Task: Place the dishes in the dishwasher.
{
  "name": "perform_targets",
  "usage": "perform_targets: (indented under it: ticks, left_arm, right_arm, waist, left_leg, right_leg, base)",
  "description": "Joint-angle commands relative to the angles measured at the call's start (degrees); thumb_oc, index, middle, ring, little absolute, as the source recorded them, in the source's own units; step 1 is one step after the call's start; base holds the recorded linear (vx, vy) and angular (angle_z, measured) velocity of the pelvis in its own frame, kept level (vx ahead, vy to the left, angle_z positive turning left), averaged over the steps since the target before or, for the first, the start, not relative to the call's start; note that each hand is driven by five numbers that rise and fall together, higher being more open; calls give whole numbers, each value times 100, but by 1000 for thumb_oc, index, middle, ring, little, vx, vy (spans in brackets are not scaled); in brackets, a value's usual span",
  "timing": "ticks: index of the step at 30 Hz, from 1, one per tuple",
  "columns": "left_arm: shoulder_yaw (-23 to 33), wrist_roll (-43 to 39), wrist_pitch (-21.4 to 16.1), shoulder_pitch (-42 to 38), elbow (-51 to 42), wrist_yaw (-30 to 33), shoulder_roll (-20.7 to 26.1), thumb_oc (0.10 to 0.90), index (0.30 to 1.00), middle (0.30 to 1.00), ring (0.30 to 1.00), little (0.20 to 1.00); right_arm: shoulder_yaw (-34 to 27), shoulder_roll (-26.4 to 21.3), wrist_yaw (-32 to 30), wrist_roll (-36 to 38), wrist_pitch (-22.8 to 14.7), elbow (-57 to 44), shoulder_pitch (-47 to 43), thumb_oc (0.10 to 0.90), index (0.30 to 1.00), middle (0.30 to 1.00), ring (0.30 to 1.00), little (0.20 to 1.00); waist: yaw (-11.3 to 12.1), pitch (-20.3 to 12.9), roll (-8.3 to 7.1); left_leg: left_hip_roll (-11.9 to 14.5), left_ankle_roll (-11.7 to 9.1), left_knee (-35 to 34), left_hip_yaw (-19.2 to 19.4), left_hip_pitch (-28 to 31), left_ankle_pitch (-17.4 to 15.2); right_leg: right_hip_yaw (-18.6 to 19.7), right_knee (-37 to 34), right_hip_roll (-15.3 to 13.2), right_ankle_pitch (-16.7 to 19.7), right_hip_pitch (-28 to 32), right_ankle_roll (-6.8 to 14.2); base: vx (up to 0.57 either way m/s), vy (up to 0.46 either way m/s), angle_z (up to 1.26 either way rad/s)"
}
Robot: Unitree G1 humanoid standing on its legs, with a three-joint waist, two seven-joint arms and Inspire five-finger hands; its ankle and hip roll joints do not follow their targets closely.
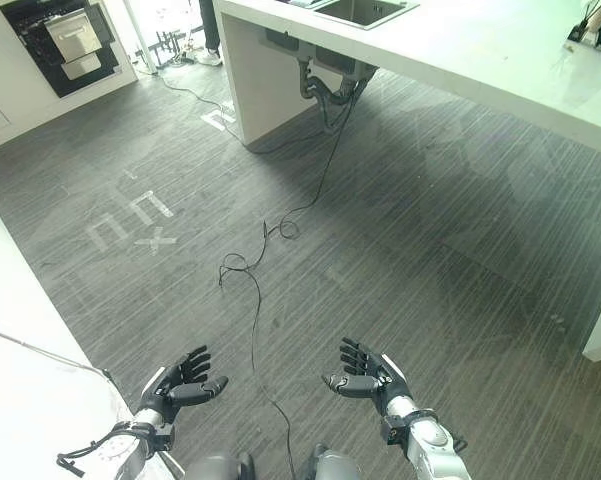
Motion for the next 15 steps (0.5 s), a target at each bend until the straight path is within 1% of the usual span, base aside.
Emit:
perform_targets:
  ticks: [1,2,3,4,5,6,7,8,9,10,11,12,13,14,15]
  left_arm:
    - [195,-52,-569,-182,-559,-52,253,800,900,900,900,900]
    - [183,-35,-558,-203,-520,-48,247,800,900,900,900,900]
    - [175,-36,-559,-215,-494,-48,246,800,900,900,900,900]
    - [174,-18,-587,-267,-374,-49,214,800,900,900,900,900]
    - [196,27,-608,-269,-333,-43,221,800,900,900,900,900]
    - [205,107,-608,-259,-311,-46,243,800,900,900,900,900]
    - [204,156,-603,-264,-305,-74,254,800,900,900,900,900]
    - [159,549,-502,-257,-432,-115,374,800,900,900,900,900]
    - [97,627,-494,-298,-429,-121,446,800,900,900,900,900]
    - [19,648,-533,-252,-453,-57,495,800,900,900,900,900]
    - [-13,529,-519,-225,-516,-73,535,800,900,900,900,900]
    - [-37,527,-505,-231,-552,-91,548,800,900,900,900,900]
    - [-63,557,-461,-245,-607,-89,556,800,900,900,900,900]
    - [-94,575,-419,-297,-609,-102,561,800,900,900,900,900]
    - [-101,588,-410,-318,-594,-121,558,800,900,900,900,900]
  right_arm:
    - [-69,-150,319,341,-382,-763,-60,800,900,900,900,900]
    - [-65,-123,336,390,-346,-816,-23,800,900,900,900,900]
    - [-60,-112,342,401,-336,-842,-5,800,900,900,900,900]
    - [-29,-81,344,389,-311,-910,39,800,900,900,900,900]
    - [13,-68,322,405,-315,-910,7,800,900,900,900,900]
    - [5,-36,316,525,-270,-886,-18,800,900,900,900,900]
    - [-7,-8,323,650,-242,-879,-17,800,900,900,900,900]
    - [-94,218,253,1165,-81,-916,42,800,900,900,900,900]
    - [-44,389,178,1189,-97,-976,37,800,900,900,900,900]
    - [116,540,19,993,-131,-1062,18,800,900,900,900,900]
    - [172,537,-39,1011,-208,-1045,-6,800,900,900,900,900]
    - [140,511,-41,1021,-234,-1054,15,800,900,900,900,900]
    - [73,474,17,1048,-254,-1038,38,800,900,900,900,900]
    - [-7,415,143,1101,-313,-938,40,800,900,900,900,900]
    - [-40,393,195,1123,-339,-894,41,800,900,900,900,900]
  waist:
    - [83,-254,283]
    - [73,-261,322]
    - [67,-257,334]
    - [38,-293,306]
    - [96,-317,319]
    - [143,-346,275]
    - [173,-357,242]
    - [242,-478,171]
    - [149,-523,233]
    - [95,-490,341]
    - [-61,-418,391]
    - [-156,-394,434]
    - [-226,-366,457]
    - [-299,-341,436]
    - [-350,-328,422]
  left_leg:
    - [440,-190,-413,25,-344,-15]
    - [553,-217,-413,120,-508,79]
    - [597,-224,-413,169,-565,116]
    - [588,-217,-413,405,-586,60]
    - [550,-91,-413,440,-622,92]
    - [392,36,-413,423,-559,3]
    - [281,113,-413,411,-528,-47]
    - [-71,436,-413,420,-308,-322]
    - [-270,644,-413,352,-79,-493]
    - [-312,783,-413,447,230,-743]
    - [-300,769,-413,412,377,-862]
    - [-279,724,-413,363,460,-910]
    - [-280,680,-413,304,547,-973]
    - [-344,618,-413,204,718,-1170]
    - [-366,603,-413,173,777,-1235]
  right_leg:
    - [414,-398,287,-234,599,588]
    - [349,-398,286,-279,661,585]
    - [313,-398,274,-301,696,587]
    - [185,-398,127,-471,900,653]
    - [197,-398,104,-461,947,666]
    - [269,-398,66,-525,1102,689]
    - [318,-398,53,-569,1215,689]
    - [243,-398,154,-464,1836,723]
    - [165,328,151,485,1613,1013]
    - [2,1499,0,1064,795,1165]
    - [-21,1165,399,916,393,1134]
    - [-82,918,489,801,238,1054]
    - [-165,612,479,792,127,1002]
    - [-220,25,309,899,-78,1057]
    - [-241,-302,230,1075,-194,1093]
  base:
    - [257,235,-12]
    - [248,233,-15]
    - [381,319,-8]
    - [358,390,-2]
    - [452,487,5]
    - [290,367,-33]
    - [638,535,-44]
    - [704,641,-3]
    - [842,834,18]
    - [586,577,34]
    - [449,343,-8]
    - [311,82,5]
    - [365,34,7]
    - [386,-9,31]
    - [438,-55,77]
